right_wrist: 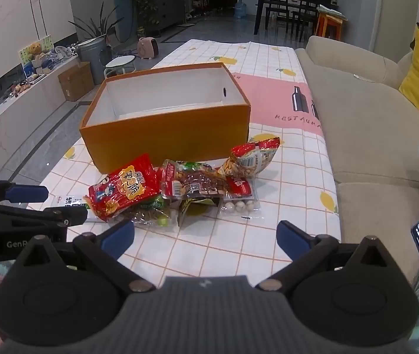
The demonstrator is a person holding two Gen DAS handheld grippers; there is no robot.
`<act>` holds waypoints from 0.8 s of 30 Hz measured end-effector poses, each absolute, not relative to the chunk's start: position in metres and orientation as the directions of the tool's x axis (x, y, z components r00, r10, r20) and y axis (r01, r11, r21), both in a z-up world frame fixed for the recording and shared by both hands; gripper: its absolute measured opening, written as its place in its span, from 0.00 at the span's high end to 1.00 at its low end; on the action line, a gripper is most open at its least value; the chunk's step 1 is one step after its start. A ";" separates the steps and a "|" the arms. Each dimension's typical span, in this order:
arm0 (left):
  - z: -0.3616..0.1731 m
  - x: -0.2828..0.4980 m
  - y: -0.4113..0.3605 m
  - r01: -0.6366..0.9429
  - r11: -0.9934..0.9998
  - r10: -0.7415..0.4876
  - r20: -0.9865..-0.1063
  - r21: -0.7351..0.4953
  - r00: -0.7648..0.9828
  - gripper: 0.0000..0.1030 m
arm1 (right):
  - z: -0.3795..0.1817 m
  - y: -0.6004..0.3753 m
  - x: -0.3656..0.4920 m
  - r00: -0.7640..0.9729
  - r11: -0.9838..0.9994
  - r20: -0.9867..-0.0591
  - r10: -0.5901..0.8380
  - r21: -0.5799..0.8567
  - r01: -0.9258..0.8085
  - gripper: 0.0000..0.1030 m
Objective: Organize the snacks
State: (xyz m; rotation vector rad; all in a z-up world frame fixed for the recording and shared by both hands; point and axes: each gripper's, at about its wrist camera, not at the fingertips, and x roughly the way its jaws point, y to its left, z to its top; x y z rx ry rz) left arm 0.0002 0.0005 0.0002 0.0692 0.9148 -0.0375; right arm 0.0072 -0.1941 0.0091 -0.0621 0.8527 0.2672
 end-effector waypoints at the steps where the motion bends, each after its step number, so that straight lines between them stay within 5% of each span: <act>1: 0.000 0.000 0.001 0.063 0.997 -0.006 -0.792 0.042 0.610 0.29 | 0.009 -0.194 0.008 0.623 0.965 -0.754 0.207 0.053 -0.257 0.04; 24: -0.003 0.000 -0.002 0.068 0.997 -0.004 -0.799 0.046 0.602 0.29 | 0.009 -0.194 0.008 0.625 0.964 -0.752 0.210 0.054 -0.260 0.04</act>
